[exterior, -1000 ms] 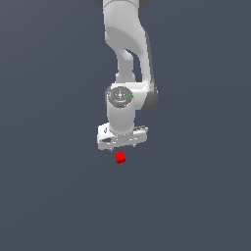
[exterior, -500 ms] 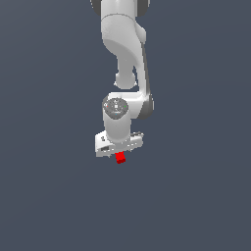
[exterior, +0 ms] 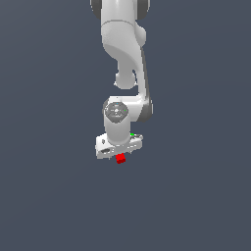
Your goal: Stack the red cube on top of the green cube.
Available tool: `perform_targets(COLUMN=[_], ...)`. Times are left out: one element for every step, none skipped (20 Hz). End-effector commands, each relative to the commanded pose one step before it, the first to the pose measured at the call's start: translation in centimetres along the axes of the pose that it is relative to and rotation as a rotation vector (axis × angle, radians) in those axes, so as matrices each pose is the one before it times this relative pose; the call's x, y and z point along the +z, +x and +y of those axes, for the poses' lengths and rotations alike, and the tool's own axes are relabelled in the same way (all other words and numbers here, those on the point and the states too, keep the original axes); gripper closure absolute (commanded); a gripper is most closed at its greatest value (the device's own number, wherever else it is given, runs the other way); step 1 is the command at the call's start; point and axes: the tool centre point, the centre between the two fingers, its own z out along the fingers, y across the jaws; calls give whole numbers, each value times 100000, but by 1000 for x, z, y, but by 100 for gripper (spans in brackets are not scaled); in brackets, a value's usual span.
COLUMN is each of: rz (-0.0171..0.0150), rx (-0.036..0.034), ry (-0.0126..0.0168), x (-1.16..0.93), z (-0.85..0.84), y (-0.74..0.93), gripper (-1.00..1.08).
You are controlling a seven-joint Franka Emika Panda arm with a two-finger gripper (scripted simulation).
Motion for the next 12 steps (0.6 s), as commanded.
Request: perform_targets(rz=[-100, 18, 0, 18, 0, 0, 0, 0, 0, 0, 0, 0], rx=[-65, -45, 0, -45, 0, 0, 0, 0, 0, 0, 0, 0], ry=[33, -8, 0, -8, 0, 0, 0, 0, 0, 0, 0, 0], x=[1300, 535, 471, 380, 316, 239, 163, 88, 22, -4, 0, 0], z=[-28, -16, 11, -17, 11, 11, 12, 12, 11, 4, 0, 0], y=[-64, -5, -9, 6, 6, 15, 25, 34, 36, 15, 0, 0], gripper=[-92, -92, -92, -92, -92, -92, -92, -92, -92, -92, 108, 108])
